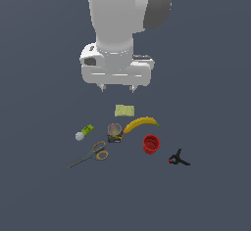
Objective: Pick up a designated object from a clutter of objects.
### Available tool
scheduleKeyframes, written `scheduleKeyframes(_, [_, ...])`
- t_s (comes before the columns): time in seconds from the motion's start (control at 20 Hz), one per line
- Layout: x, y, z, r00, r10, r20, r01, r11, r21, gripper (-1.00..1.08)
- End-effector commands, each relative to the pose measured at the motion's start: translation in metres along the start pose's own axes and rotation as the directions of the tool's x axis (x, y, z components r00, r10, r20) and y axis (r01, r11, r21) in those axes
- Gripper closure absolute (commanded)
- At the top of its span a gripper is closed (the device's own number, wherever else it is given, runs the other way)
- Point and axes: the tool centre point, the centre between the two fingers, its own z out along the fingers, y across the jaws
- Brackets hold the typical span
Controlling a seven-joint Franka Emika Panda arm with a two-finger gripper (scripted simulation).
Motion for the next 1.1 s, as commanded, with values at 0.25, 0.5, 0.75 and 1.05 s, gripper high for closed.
scheduleKeyframes(0.25, [-0.003,-0.011,0.006,0.999,-0.026,0.019,0.026,1.0,0.008,-0.92])
scheduleKeyframes(0.5, [-0.005,-0.022,0.012,0.998,-0.051,0.039,0.05,0.999,0.017,-0.92])
scheduleKeyframes(0.75, [-0.006,-0.02,0.011,0.998,-0.051,0.036,0.05,0.999,0.016,-0.92])
scheduleKeyframes(1.05, [-0.002,-0.024,0.013,0.999,-0.031,0.036,0.03,0.999,0.015,-0.92])
